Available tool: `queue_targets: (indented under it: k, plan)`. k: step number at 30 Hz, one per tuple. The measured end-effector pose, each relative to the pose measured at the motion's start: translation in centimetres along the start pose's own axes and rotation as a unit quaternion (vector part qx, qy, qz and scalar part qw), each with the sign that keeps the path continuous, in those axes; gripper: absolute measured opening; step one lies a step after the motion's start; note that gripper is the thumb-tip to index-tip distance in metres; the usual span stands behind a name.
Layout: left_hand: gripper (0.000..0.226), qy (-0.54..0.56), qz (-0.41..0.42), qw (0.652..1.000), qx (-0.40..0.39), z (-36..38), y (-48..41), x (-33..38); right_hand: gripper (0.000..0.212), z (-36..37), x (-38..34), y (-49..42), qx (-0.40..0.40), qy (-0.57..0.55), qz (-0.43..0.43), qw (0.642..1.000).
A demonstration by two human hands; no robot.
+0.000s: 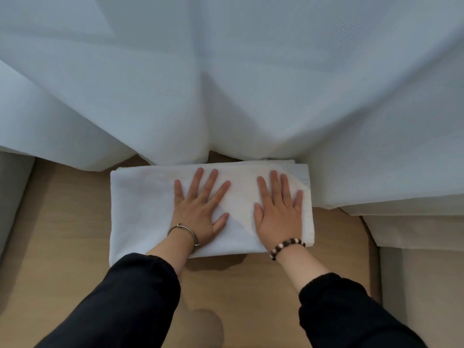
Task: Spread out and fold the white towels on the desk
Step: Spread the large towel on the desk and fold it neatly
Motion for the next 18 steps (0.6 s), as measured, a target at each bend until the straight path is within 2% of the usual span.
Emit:
queue_targets:
  k: [2, 5, 6, 8, 10, 11, 13, 16, 18]
  plan:
    - [0.069, 0.002, -0.008, 1.000, -0.007, 0.0, 0.0, 0.0, 0.061, 0.0, 1.2, 1.0, 0.000, 0.002, 0.042, 0.999]
    - [0.068, -0.007, -0.018, 1.000, -0.025, -0.3, -0.2, 0.0, 0.062, -0.9, 1.9, 1.6, 0.025, -0.031, 0.180, 0.983]
    - [0.067, -0.008, -0.023, 0.999, -0.025, -0.2, -0.3, 0.0, 0.062, -1.4, 1.7, 1.3, 0.040, -0.041, 0.189, 0.980]
    - [0.066, -0.012, -0.031, 0.999, -0.026, -0.1, -0.2, -0.1, 0.061, -1.8, 0.5, -0.1, 0.055, -0.042, 0.098, 0.993]
    - [0.065, -0.017, -0.045, 0.998, -0.029, 0.1, -0.4, 0.0, 0.059, -1.7, -0.2, -1.8, 0.024, -0.020, -0.022, 0.999]
    - [0.064, -0.024, -0.051, 0.998, -0.035, 0.2, -0.7, 0.0, 0.059, -1.6, 0.1, -2.6, 0.006, -0.014, -0.044, 0.999]
    - [0.064, -0.039, -0.062, 0.996, -0.054, 0.3, -1.3, 0.3, 0.059, -1.7, 1.6, -3.8, -0.001, -0.012, -0.018, 1.000]
    - [0.064, -0.028, -0.065, 0.995, -0.063, 0.0, -1.4, 0.5, 0.058, -2.5, 3.1, -5.0, -0.005, -0.037, 0.075, 0.997]
    - [0.062, -0.020, -0.062, 0.996, -0.063, 0.0, -1.1, 0.4, 0.058, -2.9, 2.4, -5.3, 0.018, -0.026, 0.088, 0.996]
Point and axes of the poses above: each hand's wrist, its own y-axis away from the middle knuckle, its own z-axis out of the palm, x = y × z, the point moved 1 cm from there along -y, towards the middle knuckle, and after that the axes turned 10 degrees about -z, right-handed, at the moved point
